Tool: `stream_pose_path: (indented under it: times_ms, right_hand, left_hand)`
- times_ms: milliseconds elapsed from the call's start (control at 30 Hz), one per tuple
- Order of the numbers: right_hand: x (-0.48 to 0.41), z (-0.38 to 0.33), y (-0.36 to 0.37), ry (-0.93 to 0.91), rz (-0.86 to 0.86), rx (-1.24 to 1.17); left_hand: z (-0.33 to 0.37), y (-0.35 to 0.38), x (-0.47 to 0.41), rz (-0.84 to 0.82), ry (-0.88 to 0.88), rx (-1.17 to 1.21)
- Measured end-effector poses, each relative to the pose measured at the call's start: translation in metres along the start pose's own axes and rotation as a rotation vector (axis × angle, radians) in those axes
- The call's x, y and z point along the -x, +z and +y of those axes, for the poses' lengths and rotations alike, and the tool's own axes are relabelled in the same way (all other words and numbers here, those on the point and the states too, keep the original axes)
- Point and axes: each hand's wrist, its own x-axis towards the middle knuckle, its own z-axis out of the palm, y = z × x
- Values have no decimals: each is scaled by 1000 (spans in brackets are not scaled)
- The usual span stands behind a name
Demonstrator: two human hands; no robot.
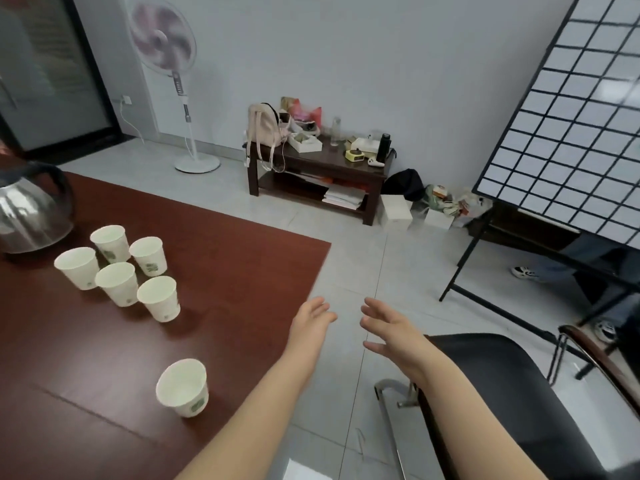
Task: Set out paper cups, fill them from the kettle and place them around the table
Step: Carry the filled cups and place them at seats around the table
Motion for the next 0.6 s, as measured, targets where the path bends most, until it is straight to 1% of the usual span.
stream_pose_path:
  times_ms: [133,300,400,500,600]
  right_hand:
    - [-65,-25,-15,-5,-25,24]
    - [-162,-58,-21,-18,-142,108]
    - [-218,-81,-20,-21,-244,189]
    - [-285,-109,-15,-32,-395,270]
    - [-341,-133,2,-46,-530,338]
  left_hand:
    - [16,15,-57,12,5,33]
    - [35,20,-138,120,46,109]
    - [44,19,-184,217,60,140]
    - [57,13,-234,390,94,180]
    - [67,0,-264,563,126,218]
